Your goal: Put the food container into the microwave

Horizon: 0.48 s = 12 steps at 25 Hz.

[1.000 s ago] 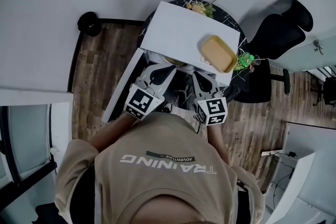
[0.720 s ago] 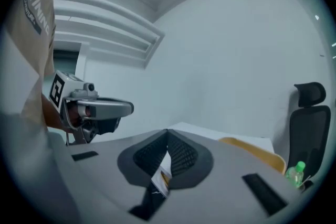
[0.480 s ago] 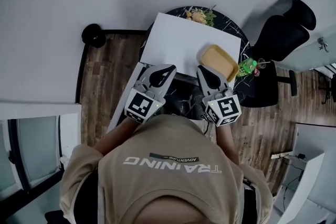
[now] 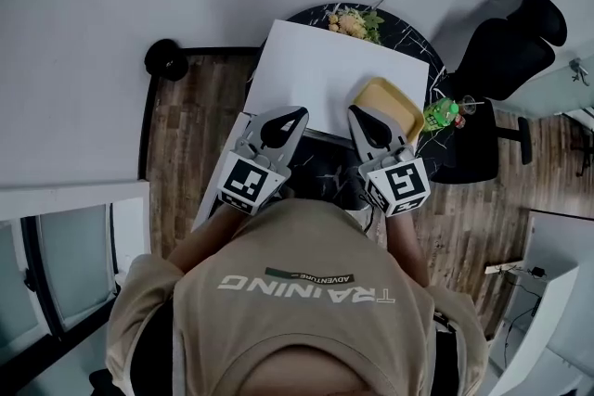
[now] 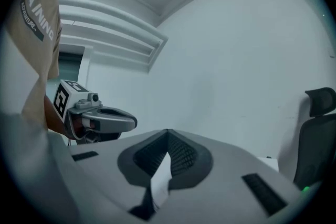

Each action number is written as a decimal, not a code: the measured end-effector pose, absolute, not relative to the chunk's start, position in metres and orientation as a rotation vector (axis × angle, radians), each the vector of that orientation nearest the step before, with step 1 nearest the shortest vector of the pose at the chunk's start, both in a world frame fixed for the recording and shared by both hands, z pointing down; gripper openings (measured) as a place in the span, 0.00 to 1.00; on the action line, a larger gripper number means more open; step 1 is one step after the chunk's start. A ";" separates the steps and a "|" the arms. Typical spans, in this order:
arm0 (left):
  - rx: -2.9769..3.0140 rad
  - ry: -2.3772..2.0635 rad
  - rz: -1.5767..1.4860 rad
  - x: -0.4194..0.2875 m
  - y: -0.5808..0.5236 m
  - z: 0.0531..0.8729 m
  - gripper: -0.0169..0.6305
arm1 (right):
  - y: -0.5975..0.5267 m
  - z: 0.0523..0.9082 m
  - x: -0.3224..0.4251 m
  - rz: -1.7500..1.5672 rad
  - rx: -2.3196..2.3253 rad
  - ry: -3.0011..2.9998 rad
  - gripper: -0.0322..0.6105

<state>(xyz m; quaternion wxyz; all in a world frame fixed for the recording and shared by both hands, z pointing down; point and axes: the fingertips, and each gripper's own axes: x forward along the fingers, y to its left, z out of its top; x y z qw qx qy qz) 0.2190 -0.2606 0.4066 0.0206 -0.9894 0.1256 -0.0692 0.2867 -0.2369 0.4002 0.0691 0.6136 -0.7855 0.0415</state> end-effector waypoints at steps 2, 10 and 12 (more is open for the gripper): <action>-3.068 0.387 -0.227 0.219 -0.258 0.410 0.01 | -0.235 0.400 0.284 0.115 1.837 -2.385 0.06; -3.051 0.410 -0.248 0.219 -0.235 0.419 0.01 | -0.227 0.419 0.283 0.148 1.786 -2.426 0.06; -3.040 0.427 -0.247 0.218 -0.231 0.419 0.01 | -0.224 0.422 0.284 0.137 1.779 -2.435 0.06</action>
